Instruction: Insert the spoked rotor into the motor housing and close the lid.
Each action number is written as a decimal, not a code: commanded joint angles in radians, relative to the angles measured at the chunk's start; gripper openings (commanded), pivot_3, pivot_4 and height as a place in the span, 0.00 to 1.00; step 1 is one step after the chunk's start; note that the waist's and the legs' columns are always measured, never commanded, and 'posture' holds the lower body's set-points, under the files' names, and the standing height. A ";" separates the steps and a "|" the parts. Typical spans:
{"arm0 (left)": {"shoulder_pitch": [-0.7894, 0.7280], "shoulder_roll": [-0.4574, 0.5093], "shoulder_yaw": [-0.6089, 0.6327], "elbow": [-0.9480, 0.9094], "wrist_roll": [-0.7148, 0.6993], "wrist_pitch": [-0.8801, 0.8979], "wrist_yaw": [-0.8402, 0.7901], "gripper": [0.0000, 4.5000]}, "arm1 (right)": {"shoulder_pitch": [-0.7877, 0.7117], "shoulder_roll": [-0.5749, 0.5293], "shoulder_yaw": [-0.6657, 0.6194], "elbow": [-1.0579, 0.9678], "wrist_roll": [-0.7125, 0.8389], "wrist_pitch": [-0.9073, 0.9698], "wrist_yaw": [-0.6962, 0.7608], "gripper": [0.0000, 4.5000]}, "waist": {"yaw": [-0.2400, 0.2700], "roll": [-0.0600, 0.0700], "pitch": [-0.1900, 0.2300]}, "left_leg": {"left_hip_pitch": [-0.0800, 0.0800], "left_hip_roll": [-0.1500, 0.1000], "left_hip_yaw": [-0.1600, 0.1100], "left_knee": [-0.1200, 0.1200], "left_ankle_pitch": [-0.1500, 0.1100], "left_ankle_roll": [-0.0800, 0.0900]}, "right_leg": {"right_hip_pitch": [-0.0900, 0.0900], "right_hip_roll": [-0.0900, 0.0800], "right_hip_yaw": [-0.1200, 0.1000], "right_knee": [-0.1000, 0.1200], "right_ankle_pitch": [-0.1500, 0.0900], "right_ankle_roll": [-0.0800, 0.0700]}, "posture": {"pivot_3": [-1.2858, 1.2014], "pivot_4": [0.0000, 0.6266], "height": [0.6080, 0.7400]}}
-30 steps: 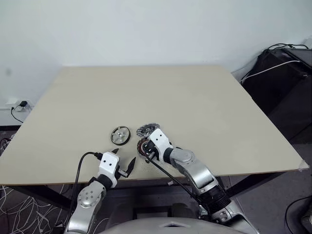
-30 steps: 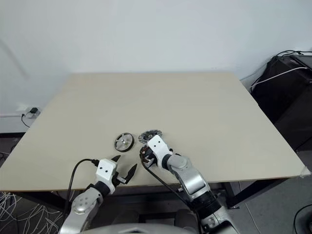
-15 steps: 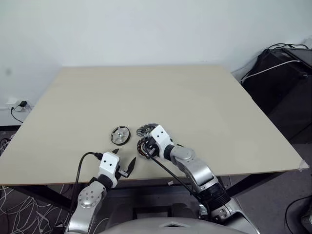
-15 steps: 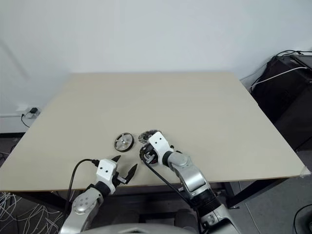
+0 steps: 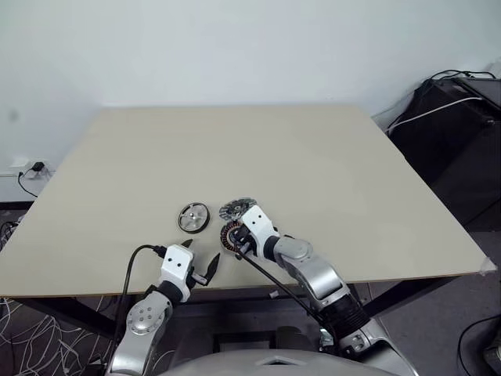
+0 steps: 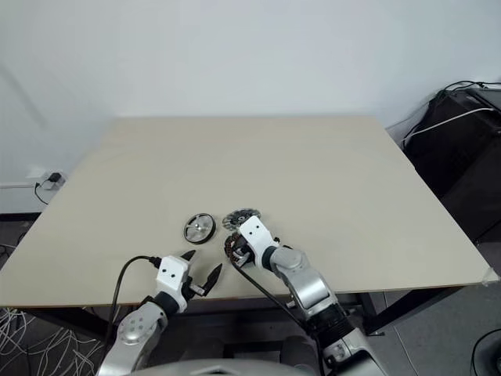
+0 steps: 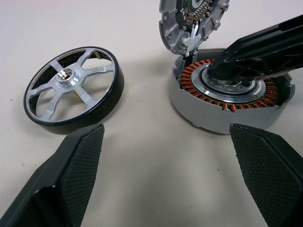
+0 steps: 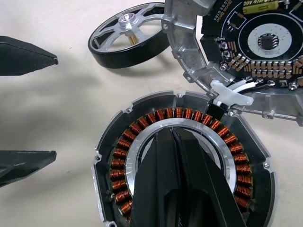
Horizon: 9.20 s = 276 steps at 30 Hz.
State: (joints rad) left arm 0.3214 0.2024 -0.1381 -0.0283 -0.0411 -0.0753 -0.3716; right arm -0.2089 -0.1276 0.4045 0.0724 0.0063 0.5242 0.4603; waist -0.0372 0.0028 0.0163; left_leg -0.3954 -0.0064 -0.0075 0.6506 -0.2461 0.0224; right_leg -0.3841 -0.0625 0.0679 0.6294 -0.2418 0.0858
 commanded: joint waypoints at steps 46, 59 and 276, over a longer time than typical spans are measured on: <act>-0.330 -0.094 0.284 0.014 -0.341 0.604 0.189 1.00 | 0.225 -0.052 -0.177 -0.302 0.117 -0.017 -0.050 0.01 | 0.010 -0.006 0.003 | 0.000 -0.003 -0.001 0.000 0.003 0.004 | 0.001 0.002 -0.001 -0.001 0.000 0.000 | 0.52 0.00 1.00; -0.388 -0.127 0.286 0.039 -0.374 0.700 0.178 1.00 | 0.224 -0.051 -0.172 -0.305 0.121 -0.014 -0.058 0.01 | 0.014 -0.006 0.003 | 0.000 -0.003 -0.001 0.001 0.003 0.002 | 0.001 0.002 -0.001 -0.001 0.000 0.001 | 0.52 0.00 1.00; 0.039 0.039 0.219 -0.275 -0.572 0.522 -0.203 0.00 | 0.475 -0.214 -0.244 -0.571 0.438 0.142 0.075 0.63 | 0.013 -0.011 0.011 | -0.005 0.001 -0.001 -0.001 -0.001 -0.001 | -0.004 -0.004 0.000 -0.003 -0.003 0.004 | 0.52 0.00 1.00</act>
State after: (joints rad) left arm 0.3756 0.2379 0.0875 -0.2876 -0.6269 0.4634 -0.5764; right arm 0.2794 -0.3493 0.1703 -0.4550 0.4223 0.6619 0.5458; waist -0.0240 -0.0077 0.0278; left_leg -0.4008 -0.0054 -0.0089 0.6497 -0.2469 0.0213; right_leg -0.3882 -0.0665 0.0679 0.6263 -0.2451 0.0901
